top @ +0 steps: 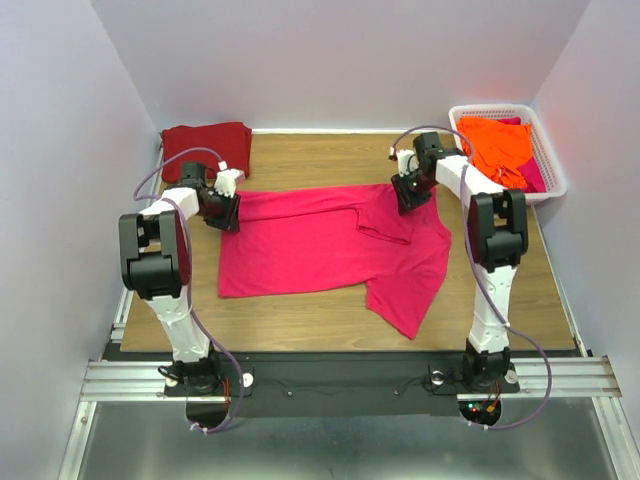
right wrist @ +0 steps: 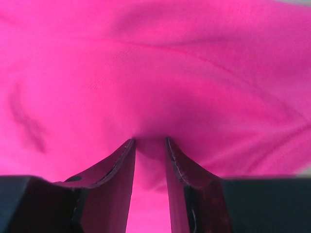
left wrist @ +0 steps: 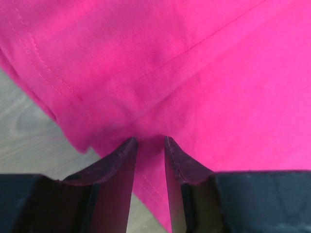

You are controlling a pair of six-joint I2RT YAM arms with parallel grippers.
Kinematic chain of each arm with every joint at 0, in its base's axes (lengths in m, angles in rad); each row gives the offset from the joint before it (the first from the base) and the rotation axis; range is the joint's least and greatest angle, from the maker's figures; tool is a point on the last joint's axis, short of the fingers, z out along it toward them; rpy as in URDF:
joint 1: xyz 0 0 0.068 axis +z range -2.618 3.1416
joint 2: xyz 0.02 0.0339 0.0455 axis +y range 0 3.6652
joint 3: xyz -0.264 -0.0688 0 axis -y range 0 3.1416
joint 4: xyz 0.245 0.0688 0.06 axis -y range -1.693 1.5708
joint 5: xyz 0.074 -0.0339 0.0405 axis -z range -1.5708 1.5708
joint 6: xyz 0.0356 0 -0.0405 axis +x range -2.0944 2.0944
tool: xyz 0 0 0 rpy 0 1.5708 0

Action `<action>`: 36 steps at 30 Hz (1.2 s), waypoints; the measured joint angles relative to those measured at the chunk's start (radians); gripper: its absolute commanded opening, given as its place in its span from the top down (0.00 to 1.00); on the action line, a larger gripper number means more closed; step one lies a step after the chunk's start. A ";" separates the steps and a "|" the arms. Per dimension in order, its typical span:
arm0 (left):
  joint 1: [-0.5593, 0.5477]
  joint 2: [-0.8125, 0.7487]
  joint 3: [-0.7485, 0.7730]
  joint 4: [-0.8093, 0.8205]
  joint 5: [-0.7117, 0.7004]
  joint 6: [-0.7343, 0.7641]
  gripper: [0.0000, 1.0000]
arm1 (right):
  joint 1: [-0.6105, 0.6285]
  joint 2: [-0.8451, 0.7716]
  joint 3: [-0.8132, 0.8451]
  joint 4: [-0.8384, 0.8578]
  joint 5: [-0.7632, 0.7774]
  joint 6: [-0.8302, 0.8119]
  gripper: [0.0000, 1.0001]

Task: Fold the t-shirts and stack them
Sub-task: Fold the tshirt

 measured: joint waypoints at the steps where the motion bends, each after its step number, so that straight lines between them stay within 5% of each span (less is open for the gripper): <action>1: 0.001 0.014 0.024 0.005 -0.010 -0.008 0.60 | 0.000 0.029 0.007 0.010 0.008 0.005 0.64; 9: 0.018 0.166 0.231 0.013 -0.021 -0.037 0.61 | -0.006 0.130 0.155 0.040 0.074 0.036 0.59; 16: 0.021 0.166 0.275 -0.082 0.013 0.023 0.52 | -0.005 0.060 0.113 0.045 0.076 -0.008 0.29; 27: 0.027 -0.269 0.055 -0.308 0.106 0.327 0.49 | 0.001 -0.532 -0.276 -0.114 -0.047 -0.240 0.43; 36: 0.020 -0.443 -0.288 -0.362 0.047 0.504 0.49 | 0.105 -0.604 -0.697 -0.157 -0.019 -0.307 0.44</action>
